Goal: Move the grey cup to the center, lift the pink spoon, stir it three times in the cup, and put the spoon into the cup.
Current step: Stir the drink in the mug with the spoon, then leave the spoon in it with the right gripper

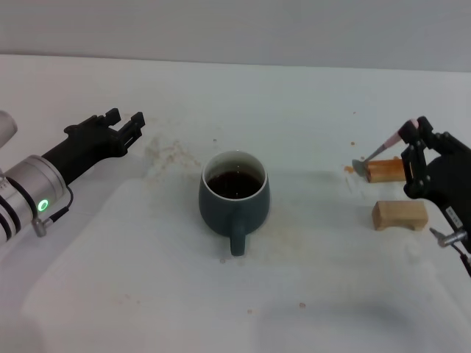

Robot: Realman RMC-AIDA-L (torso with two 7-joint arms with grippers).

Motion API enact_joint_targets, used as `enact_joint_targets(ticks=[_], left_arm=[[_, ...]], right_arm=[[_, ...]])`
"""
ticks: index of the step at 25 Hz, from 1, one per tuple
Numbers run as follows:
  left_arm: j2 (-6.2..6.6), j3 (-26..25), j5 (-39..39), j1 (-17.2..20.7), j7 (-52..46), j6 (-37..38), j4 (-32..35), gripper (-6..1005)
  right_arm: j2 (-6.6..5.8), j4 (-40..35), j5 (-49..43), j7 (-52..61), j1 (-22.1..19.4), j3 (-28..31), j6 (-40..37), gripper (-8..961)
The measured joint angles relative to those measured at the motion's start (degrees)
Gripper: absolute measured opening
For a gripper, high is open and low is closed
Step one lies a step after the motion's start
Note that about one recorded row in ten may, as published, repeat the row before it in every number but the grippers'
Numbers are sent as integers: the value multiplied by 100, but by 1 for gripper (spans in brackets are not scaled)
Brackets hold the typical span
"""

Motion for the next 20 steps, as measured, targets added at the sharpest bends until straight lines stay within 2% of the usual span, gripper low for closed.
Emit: enact_joint_targets(ticks=[3, 10, 14, 20], left_arm=[[-7, -2, 0, 19, 1, 0, 0, 502], [-19, -11, 0, 59, 3, 0, 0, 503], [-25, -27, 1, 65, 4, 0, 0, 502], [-73, -38, 0, 79, 18, 0, 0, 502]], right_arm=[[-18, -142, -10, 252, 95, 16, -19, 91], [-30, -1002, -31, 1464, 438, -51, -263, 90], [-41, -1803, -48, 2670, 663, -248, -432, 90], [-56, -3351, -53, 4642, 880, -1026, -549, 91]])
